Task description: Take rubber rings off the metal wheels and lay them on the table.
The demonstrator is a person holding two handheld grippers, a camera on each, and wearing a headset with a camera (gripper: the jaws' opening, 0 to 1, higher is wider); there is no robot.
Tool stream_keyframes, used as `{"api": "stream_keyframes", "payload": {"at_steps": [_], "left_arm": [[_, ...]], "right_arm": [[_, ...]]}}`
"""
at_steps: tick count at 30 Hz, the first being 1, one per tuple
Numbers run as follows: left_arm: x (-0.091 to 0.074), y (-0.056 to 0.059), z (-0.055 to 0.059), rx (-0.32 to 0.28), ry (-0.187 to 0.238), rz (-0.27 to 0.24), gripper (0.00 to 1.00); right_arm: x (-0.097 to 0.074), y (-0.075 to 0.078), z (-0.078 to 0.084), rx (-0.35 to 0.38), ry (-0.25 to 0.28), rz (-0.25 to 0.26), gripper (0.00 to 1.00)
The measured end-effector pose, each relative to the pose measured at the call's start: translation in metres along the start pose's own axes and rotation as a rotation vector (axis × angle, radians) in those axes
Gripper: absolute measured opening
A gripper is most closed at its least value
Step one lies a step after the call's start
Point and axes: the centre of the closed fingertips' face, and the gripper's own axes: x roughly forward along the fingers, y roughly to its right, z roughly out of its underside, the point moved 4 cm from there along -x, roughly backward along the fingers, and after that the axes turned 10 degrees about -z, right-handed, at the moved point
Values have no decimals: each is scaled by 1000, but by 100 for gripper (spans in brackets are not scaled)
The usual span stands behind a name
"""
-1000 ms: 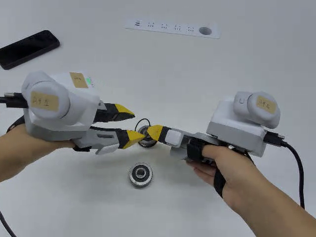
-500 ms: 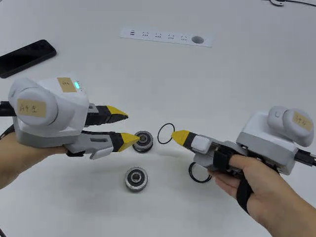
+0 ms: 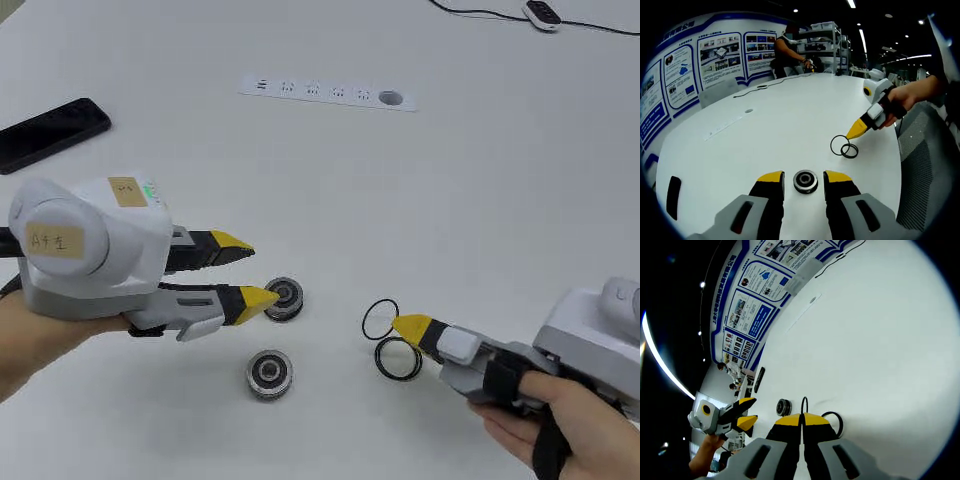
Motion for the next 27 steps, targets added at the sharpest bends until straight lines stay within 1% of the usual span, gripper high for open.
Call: {"api": "stream_keyframes", "payload": {"at_steps": [5,10,20,23,25,27], "left_arm": [[-1,3,-1,-7,3,10,32],[-3,4,0,-5,-1,7,32],[-6,3,0,-8,0,-2,30],[-6,4,0,-7,0,-1,30],[-6,4,0,-7,-2,0,30],[-6,5,0,-5,-3,1,30]], "right_arm": [[-11,12,10,20,-16,28,2],[-16,20,13,30,-18,56,2],[-20,26,15,46,-22,98,2],[-20,26,16,50,-25,105,3],[-20,27,17,45,-31,110,6],[-21,27,16,29,-31,120,6]]}}
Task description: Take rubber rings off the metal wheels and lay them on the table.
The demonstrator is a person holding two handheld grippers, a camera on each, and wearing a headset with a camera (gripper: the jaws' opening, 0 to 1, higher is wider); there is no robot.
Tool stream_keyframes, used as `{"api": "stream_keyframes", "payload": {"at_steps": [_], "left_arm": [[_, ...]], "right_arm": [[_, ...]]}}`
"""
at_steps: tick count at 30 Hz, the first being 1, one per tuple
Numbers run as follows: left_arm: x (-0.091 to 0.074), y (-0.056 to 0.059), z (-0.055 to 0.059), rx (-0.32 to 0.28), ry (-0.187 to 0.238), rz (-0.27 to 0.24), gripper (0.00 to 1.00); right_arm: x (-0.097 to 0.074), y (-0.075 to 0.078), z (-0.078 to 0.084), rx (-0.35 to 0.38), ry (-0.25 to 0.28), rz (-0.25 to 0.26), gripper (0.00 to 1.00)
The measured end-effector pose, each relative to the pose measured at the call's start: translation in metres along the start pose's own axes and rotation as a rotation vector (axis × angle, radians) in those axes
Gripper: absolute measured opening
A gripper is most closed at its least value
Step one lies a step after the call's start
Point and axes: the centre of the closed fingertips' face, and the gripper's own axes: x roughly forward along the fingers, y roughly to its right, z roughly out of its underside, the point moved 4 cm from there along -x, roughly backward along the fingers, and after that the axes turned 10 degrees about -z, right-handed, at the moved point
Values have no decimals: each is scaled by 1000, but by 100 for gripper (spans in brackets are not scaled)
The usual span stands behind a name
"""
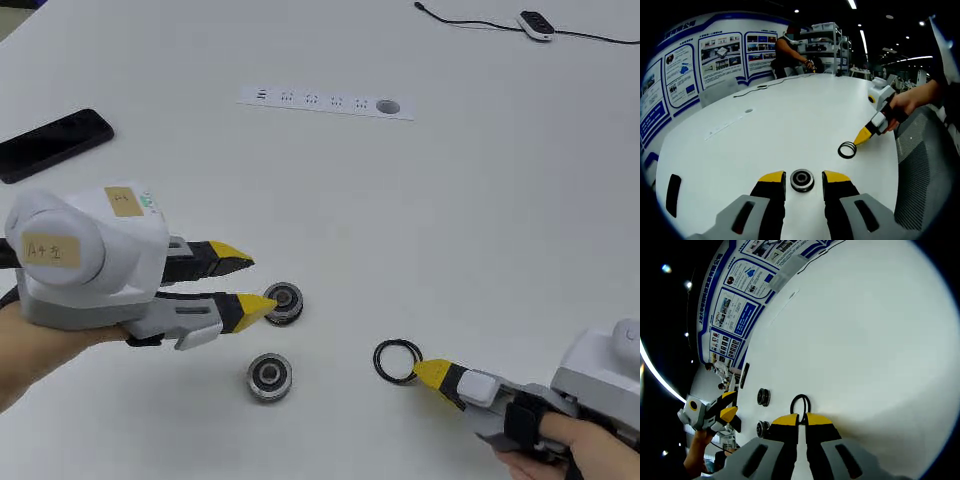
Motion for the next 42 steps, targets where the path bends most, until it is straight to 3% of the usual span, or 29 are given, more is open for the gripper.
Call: {"api": "stream_keyframes", "payload": {"at_steps": [7,15,20,27,30,42], "left_arm": [[2,1,1,2,-5,5,29],[5,1,3,2,-10,11,29],[6,0,4,0,-13,11,28],[8,0,5,4,-21,14,28],[12,-1,7,6,-31,12,27],[31,0,13,28,-76,40,25]], "right_arm": [[-2,-2,-8,-38,18,2,9],[-1,1,-6,-186,-41,43,13],[-1,-2,-9,-250,-45,38,17],[-2,-10,-18,-231,5,9,18],[1,-16,-22,-171,45,-28,18],[6,-34,-36,-149,118,-88,21]]}}
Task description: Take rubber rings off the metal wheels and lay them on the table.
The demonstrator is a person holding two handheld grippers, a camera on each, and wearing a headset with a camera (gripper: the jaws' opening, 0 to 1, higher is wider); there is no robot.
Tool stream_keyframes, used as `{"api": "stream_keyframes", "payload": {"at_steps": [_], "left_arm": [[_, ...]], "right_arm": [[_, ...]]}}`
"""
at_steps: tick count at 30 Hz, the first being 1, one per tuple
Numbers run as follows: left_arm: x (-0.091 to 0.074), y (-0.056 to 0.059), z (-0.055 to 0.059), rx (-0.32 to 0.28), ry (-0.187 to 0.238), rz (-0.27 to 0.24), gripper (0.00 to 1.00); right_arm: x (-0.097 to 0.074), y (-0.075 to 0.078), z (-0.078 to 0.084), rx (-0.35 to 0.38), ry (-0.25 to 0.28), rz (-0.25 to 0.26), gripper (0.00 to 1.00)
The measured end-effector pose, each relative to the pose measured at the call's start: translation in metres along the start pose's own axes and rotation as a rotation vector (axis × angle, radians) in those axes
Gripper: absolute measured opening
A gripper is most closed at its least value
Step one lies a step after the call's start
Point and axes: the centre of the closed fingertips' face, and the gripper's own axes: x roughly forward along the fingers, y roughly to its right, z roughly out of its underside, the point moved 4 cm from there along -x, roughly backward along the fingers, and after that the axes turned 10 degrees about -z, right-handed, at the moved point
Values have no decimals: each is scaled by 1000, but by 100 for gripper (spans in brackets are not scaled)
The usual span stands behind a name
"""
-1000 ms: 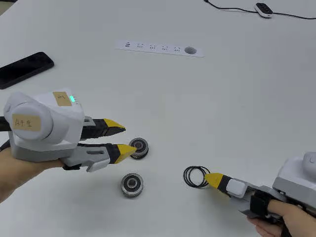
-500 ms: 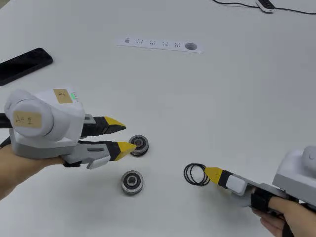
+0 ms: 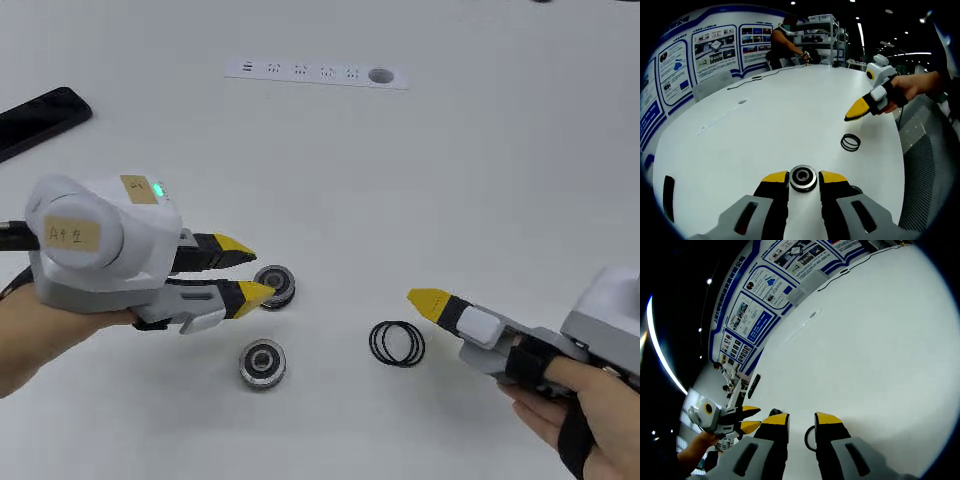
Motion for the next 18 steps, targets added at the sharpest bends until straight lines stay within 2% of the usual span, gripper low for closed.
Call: {"api": "stream_keyframes", "payload": {"at_steps": [4,13,18], "left_arm": [[8,-1,2,5,-16,6,23],[17,0,8,20,-44,32,21],[20,0,9,16,-47,36,19]], "right_arm": [[4,-2,-3,3,7,-21,22],[13,-1,-6,21,8,-32,22],[17,0,-4,3,-11,-31,22]]}}
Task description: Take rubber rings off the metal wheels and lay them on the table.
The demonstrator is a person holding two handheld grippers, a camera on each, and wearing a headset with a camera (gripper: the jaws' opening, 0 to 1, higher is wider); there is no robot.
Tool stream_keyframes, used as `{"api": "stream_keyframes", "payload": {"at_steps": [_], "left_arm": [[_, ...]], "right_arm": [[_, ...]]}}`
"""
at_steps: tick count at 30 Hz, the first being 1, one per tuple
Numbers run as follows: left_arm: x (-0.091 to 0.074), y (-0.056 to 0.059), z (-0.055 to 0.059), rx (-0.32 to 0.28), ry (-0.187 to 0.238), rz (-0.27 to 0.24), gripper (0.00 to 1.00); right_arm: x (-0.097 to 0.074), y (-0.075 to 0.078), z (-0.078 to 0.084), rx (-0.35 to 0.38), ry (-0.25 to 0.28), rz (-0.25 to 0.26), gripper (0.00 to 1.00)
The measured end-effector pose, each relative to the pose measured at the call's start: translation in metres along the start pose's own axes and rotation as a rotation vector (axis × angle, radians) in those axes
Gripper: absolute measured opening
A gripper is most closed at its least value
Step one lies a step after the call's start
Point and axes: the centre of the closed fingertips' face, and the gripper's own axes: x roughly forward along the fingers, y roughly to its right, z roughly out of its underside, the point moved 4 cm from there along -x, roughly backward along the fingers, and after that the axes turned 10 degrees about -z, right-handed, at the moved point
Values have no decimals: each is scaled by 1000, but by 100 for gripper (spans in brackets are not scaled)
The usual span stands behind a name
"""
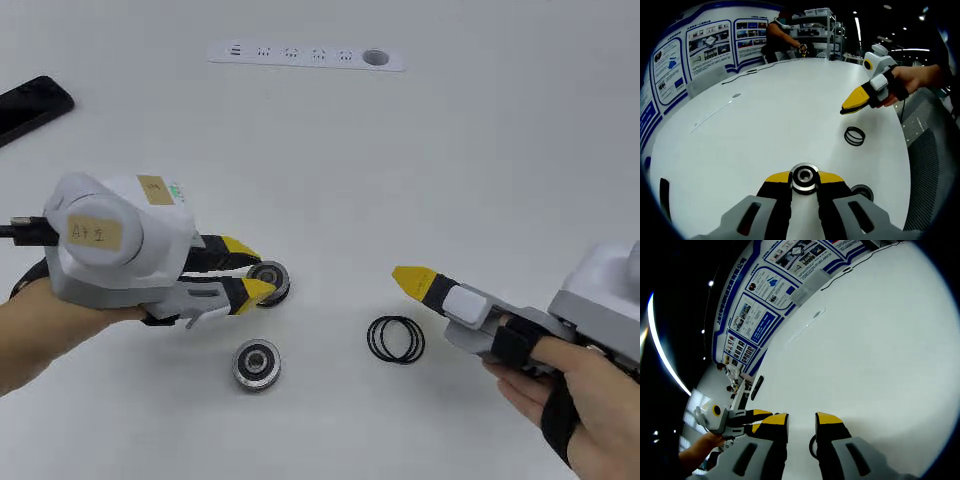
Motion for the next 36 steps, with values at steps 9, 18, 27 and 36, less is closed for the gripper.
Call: {"api": "stream_keyframes", "payload": {"at_steps": [9,18,27,36], "left_arm": [[2,2,2,4,-5,8,18],[0,1,2,11,-5,10,16],[0,1,2,42,-10,13,15],[1,1,2,55,-14,15,14]], "right_arm": [[5,-1,1,11,-5,-14,22],[8,-5,4,6,-20,-25,22],[17,-12,6,14,-26,-50,22],[23,-18,9,27,-37,-73,22]]}}
